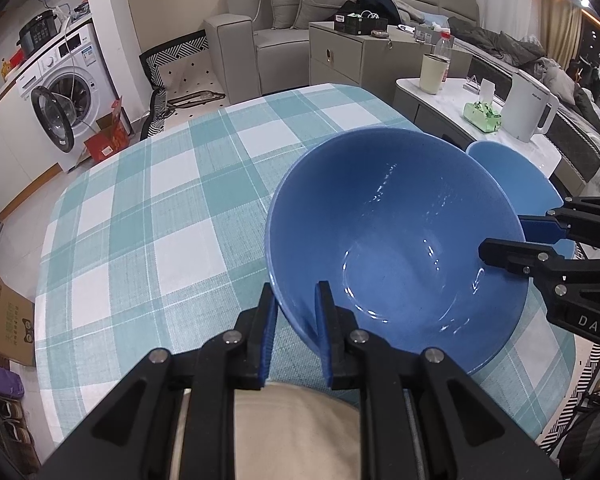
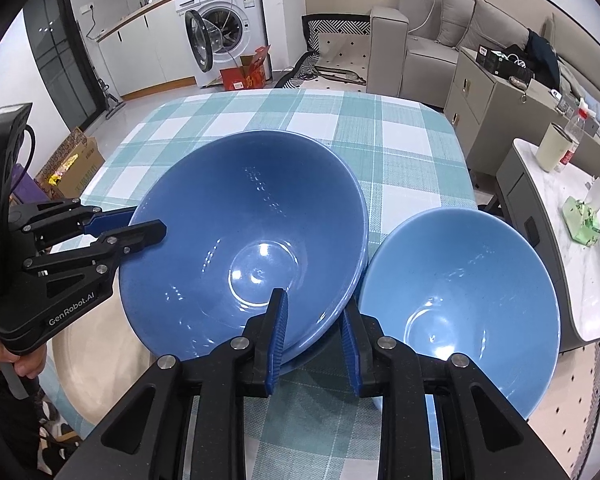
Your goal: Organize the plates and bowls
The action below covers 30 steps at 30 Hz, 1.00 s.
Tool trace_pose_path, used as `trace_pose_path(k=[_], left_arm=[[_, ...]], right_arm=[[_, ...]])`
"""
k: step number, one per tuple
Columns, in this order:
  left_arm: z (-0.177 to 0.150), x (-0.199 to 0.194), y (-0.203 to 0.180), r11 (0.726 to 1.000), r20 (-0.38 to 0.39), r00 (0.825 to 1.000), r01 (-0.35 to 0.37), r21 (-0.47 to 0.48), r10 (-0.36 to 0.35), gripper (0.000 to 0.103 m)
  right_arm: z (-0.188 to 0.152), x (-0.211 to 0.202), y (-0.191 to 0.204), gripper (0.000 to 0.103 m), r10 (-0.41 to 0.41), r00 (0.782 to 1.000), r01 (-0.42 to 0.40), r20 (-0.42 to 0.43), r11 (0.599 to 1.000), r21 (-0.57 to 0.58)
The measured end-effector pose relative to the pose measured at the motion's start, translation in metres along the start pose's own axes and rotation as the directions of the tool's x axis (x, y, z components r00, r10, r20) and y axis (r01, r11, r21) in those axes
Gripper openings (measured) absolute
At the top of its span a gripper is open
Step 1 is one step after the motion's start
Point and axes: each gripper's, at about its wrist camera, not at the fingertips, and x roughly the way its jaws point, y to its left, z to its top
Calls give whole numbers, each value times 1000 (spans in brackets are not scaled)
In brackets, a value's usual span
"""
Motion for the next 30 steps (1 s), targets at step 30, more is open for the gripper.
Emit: trace_pose_path(k=[30], left_arm=[[-2,-8,-2,999,5,1000,-10,36,10,49]], right_arm=[[-1,2,17,42,-124,992,125,15,984,-127]])
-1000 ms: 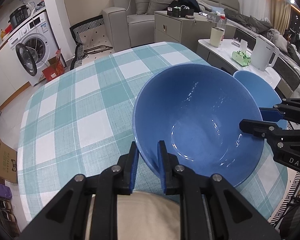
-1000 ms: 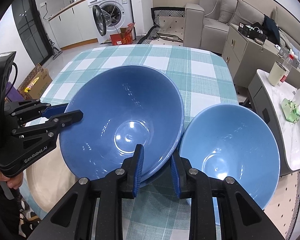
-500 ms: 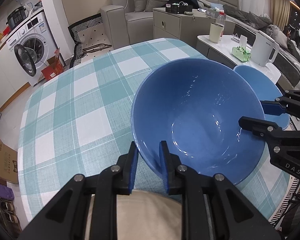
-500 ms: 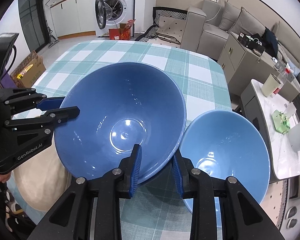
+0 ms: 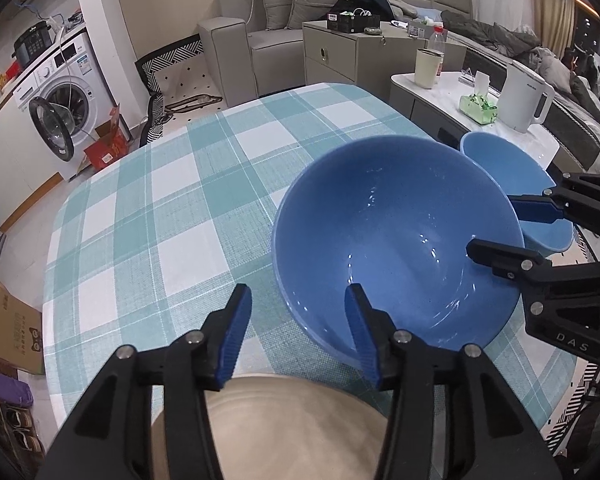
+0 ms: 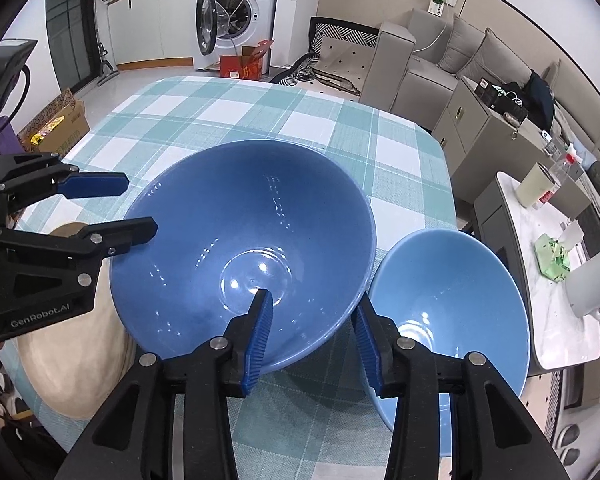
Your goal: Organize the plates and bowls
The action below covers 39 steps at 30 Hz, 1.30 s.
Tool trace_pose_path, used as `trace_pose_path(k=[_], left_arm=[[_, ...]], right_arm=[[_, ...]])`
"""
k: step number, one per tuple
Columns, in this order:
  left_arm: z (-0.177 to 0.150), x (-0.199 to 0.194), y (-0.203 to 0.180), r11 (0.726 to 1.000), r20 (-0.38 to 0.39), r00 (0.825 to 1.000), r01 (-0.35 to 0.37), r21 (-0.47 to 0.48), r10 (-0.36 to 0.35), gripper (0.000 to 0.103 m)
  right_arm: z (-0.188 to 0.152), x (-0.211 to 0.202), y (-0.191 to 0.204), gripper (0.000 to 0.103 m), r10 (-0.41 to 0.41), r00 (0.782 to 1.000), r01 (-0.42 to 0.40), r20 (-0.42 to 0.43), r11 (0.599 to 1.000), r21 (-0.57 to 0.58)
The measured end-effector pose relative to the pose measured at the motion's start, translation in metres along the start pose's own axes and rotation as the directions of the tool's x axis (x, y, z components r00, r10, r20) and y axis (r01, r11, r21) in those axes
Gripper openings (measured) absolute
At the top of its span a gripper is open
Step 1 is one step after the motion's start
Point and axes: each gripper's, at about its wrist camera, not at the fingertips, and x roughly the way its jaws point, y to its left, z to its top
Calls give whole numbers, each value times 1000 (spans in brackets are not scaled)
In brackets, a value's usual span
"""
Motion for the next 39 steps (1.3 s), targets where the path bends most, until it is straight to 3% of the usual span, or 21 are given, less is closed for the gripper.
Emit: trace_pose_path(k=[6,11,19,23,25,26,27,29,39], left_arm=[[0,-2,2,1000,4,1000,3,-7,-3,49],[2,-5,2,1000,8,1000,11,-10,-11,49],[12,-16,-10,999,34,999,39,5,-40,51],[18,-19,-20,999,44,998,50,22,-51,52],[21,-21,-26,998,52,997,60,32,-61,55],[23,-22,-29,997,56,996,67,35,-69,61],[25,-23,-32,997,61,995,72,36,-74,78],[28,-26,-36,997,92,993,70,29,-72,95],[51,-34,-67,990,145,983,104,92,-117,103]], right_arm=[[-1,-4,-6,45,50,999,-50,-4,998,27],[2,-16,-10,52,16,1000,-16,26,1000,19],[1,-36,-36,80,23,996,-31,86,995,93],[-4,-48,-53,88,13,994,-28,113,991,132],[-7,-53,-61,98,17,992,-36,124,987,155],[-9,-57,-66,100,15,991,-38,135,985,169],[-11,-60,-71,101,13,989,-40,145,983,180],[-17,-67,-82,102,9,987,-43,160,978,206],[-49,-82,-136,102,9,985,-66,171,942,330]])
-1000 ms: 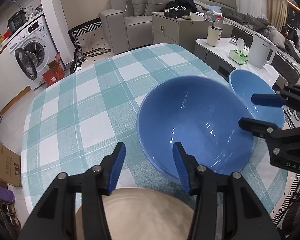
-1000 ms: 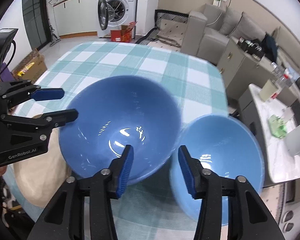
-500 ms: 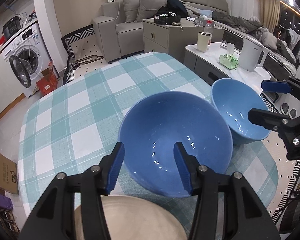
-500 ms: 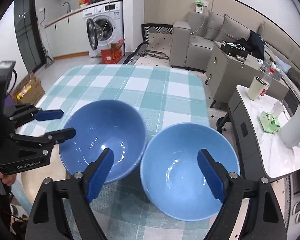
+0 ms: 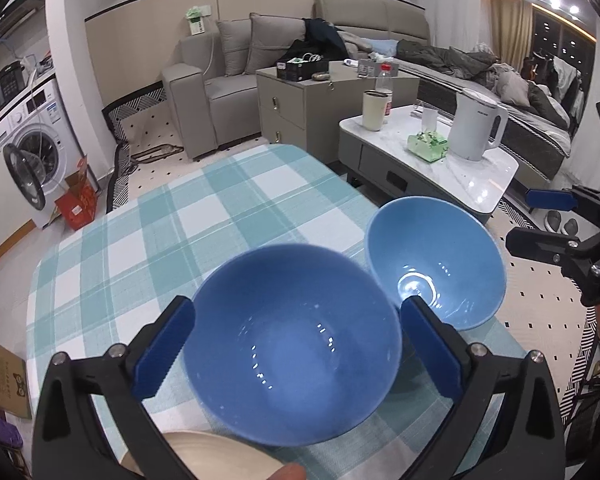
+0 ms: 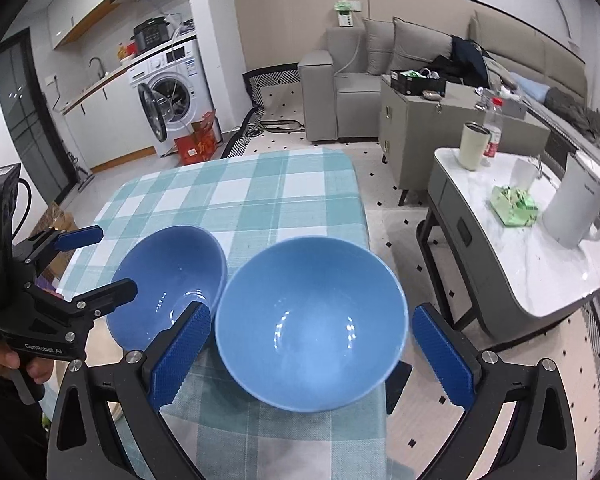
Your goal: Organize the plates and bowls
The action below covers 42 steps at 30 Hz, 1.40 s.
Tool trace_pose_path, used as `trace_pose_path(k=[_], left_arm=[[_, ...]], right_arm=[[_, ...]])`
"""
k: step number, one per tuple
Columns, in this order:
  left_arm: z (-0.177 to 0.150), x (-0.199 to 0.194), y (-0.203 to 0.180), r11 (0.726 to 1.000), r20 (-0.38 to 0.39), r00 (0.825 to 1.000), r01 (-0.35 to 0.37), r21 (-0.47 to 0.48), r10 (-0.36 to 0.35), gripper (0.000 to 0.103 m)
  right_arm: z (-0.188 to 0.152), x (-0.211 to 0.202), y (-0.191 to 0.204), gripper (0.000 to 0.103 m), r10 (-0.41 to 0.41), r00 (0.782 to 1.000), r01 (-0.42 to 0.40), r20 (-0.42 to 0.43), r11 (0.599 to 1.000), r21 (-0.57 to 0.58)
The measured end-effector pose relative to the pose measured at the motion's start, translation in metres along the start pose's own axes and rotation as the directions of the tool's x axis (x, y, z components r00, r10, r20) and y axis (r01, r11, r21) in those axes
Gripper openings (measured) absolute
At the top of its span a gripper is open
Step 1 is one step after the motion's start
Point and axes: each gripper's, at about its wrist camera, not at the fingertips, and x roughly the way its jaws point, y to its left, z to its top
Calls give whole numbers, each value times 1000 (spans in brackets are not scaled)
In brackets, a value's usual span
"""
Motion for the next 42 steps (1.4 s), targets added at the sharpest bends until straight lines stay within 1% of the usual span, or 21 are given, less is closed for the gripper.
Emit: trace_pose_path(k=[6,10,14,18,23,31,35,42], left_arm=[[16,8,-15,999,-2,1000,24,23,-24,103],[27,22,-25,999,-21,1000,18,48,-17,103],[35,33,-32,997,-39,999,31,64,-28,103],[39,43,-36,997,-54,998,28,76,-24,103],[45,54,-39,995,-69,996,60,79,-54,103],[49,78,-41,994,-113,991,85,67,-77,103],[49,87,-44,993,-123,990,80,88,-69,103],[50,101,-50,987,-164,983,107,122,-86,102]], right_arm=[[-8,-4,-27,102,-15,1000,15,-4,998,57],[-13,-5,-36,102,-29,1000,29,-3,997,74],[-14,-2,-41,102,-29,999,30,-12,996,83],[-13,3,-45,102,-26,999,28,-20,995,94],[-12,9,-49,102,-25,999,29,-38,994,102],[-18,26,-55,102,-22,997,31,-70,991,128],[-25,40,-55,102,-23,996,34,-92,992,121],[-29,52,-61,102,8,994,8,-113,990,139]])
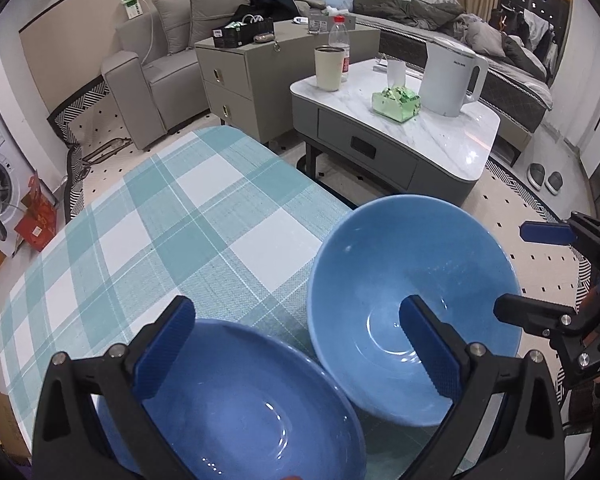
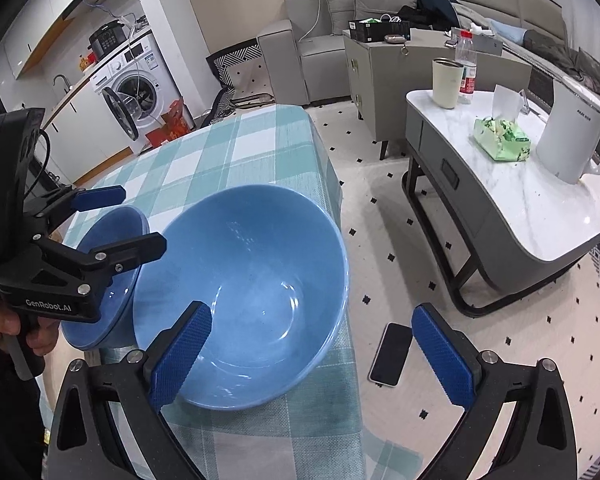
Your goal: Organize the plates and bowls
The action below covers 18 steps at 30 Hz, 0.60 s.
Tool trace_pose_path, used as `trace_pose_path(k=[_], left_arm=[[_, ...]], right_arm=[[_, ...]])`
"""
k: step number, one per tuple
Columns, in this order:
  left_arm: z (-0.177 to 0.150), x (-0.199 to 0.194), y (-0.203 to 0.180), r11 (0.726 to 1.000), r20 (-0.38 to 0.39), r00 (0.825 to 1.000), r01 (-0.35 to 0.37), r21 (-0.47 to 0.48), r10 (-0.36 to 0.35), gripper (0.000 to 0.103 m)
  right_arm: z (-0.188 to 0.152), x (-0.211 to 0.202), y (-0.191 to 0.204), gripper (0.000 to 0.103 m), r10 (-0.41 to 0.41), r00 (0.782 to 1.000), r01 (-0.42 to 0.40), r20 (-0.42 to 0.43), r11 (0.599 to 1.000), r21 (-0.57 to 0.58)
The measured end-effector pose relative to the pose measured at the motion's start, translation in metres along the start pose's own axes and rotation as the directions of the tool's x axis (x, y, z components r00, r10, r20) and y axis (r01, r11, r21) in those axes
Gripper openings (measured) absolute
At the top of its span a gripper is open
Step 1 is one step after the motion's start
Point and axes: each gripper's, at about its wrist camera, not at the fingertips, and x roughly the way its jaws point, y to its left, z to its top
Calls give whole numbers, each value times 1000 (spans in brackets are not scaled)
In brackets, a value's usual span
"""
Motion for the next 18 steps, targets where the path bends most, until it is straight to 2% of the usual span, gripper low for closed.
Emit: trace_pose_path(k=[9,13,15,18], left_arm=[[4,11,-6,999,-1,999,36,26,-36,102],[5,16,-9,999,-6,1000,30,42,-30,101],[5,18,-9,999,-13,999,34,42,-33,96],[4,22,-9,998,-23,999,40,43,-39,94]], right_arm=[[-5,14,-6,101,12,999,-10,-36,999,34],[-9,19,-7,94,20,999,-18,-47,999,44],[-10,21,-6,93,20,998,-18,-54,999,40],[-12,23,-5,86,17,998,-15,-61,999,44]])
